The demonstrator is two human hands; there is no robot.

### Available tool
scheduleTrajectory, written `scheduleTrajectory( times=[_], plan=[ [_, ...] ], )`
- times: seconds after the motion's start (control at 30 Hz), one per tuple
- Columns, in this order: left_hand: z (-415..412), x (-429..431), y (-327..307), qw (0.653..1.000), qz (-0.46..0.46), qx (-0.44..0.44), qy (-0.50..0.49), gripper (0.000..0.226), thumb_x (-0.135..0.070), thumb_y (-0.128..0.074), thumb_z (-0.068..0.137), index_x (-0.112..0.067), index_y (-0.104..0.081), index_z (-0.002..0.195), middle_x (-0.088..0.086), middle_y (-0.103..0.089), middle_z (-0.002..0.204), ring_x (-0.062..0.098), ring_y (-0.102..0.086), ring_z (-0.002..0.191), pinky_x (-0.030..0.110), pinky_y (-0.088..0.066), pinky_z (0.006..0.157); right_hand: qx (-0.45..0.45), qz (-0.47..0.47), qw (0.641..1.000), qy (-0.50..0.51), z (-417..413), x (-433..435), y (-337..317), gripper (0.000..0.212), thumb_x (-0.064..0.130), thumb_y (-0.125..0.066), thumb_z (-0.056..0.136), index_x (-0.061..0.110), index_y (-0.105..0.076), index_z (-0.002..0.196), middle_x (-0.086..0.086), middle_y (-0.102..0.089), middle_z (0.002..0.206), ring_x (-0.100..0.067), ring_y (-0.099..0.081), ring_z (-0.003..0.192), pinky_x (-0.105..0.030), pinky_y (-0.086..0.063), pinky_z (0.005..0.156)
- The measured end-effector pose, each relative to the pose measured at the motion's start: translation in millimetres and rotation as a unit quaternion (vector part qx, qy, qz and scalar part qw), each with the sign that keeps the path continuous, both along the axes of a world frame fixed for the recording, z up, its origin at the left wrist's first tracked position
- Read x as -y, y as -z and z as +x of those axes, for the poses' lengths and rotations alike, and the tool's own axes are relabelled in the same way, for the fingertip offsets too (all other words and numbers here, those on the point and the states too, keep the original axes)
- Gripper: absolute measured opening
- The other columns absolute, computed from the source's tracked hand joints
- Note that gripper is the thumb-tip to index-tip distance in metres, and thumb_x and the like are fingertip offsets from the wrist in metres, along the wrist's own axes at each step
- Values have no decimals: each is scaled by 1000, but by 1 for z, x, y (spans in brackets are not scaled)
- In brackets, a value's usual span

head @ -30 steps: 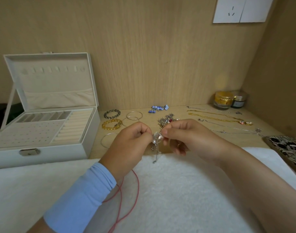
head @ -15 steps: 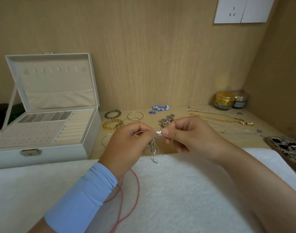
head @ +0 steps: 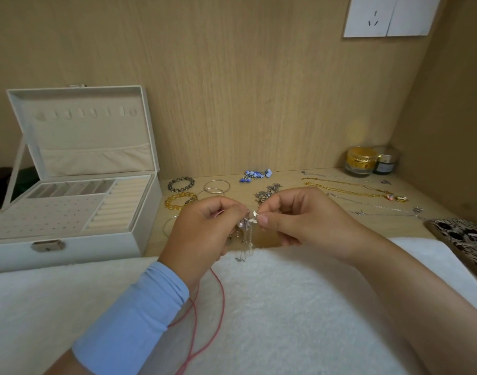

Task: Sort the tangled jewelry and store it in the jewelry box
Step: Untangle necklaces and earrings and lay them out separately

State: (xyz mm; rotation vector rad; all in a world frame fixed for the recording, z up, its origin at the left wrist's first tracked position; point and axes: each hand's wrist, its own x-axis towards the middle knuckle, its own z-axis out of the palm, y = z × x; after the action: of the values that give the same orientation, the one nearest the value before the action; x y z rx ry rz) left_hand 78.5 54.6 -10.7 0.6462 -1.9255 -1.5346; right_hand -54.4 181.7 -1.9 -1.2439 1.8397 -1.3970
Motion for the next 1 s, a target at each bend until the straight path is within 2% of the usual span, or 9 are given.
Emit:
scheduleTrajectory(
  times=[0.17, 0.3, 0.43, 0.57, 0.73, 0.87, 0.93, 1.0],
  plan=[
    [-1, 1, 3, 999, 19, 41, -4, 25, -22, -63, 89, -20, -68, 65, -4, -45, 47, 13, -43, 38, 23, -34, 43, 5, -3, 1000, -2, 3, 1, -1, 9, 8, -67, 93, 9, -69, 84, -3, -62, 68, -15, -52, 50, -20, -38, 45],
    [-1, 0, 6, 996, 7, 89, 23, 26, -29, -61, 90, -22, -64, 66, -2, -45, 46, 13, -43, 40, 25, -35, 48, 39, -12, 999, 26, 2, 0, -3, 9, 7, -63, 95, 7, -67, 87, 6, -64, 65, -17, -53, 48, -22, -36, 46],
    [0, 2, 5, 995, 5, 93, 41, 28, -28, -61, 91, -22, -61, 63, -5, -44, 47, 14, -44, 40, 25, -35, 45, 81, -16, 996, 25, 5, 0, -4, 8, 9, -62, 96, 9, -67, 89, -2, -73, 80, -18, -57, 49, -23, -39, 47],
    [2, 4, 2, 996, 3, 76, 47, 27, -25, -61, 92, -24, -63, 65, -11, -46, 48, 13, -44, 40, 22, -35, 42, 107, -44, 993, 40, 5, 1, -5, 8, 7, -62, 95, 3, -69, 93, -9, -76, 91, -18, -57, 49, -28, -46, 50],
    [3, 2, 1, 997, -20, 54, 51, 21, -21, -60, 95, -17, -67, 75, -13, -49, 43, 10, -43, 37, 21, -35, 41, 142, -66, 986, 55, 1, 2, -5, 11, 5, -63, 91, 12, -69, 85, -8, -72, 85, -19, -48, 46, -27, -41, 52],
    [3, 2, 2, 997, -38, 30, 60, 20, -17, -60, 95, -15, -67, 76, -9, -60, 52, 3, -40, 40, 12, -32, 41, 201, -62, 977, 29, -2, 1, -5, 16, -2, -64, 89, 12, -71, 93, -3, -64, 72, -17, -43, 47, -28, -43, 49],
    [3, 3, 4, 995, -65, 31, 63, 18, -16, -61, 94, -15, -67, 78, -7, -61, 54, 2, -45, 44, 11, -35, 46, 218, -55, 974, 3, -2, 0, -6, 19, 3, -67, 82, 13, -76, 94, -4, -60, 74, -16, -42, 48, -29, -46, 49],
    [2, 6, 5, 993, -81, 32, 76, 20, -17, -60, 95, -18, -67, 77, -8, -62, 58, 2, -49, 49, 12, -38, 51, 242, -52, 969, -16, -3, 0, -6, 21, 6, -62, 81, 13, -77, 92, -5, -58, 78, -14, -42, 49, -29, -46, 49]
  ],
)
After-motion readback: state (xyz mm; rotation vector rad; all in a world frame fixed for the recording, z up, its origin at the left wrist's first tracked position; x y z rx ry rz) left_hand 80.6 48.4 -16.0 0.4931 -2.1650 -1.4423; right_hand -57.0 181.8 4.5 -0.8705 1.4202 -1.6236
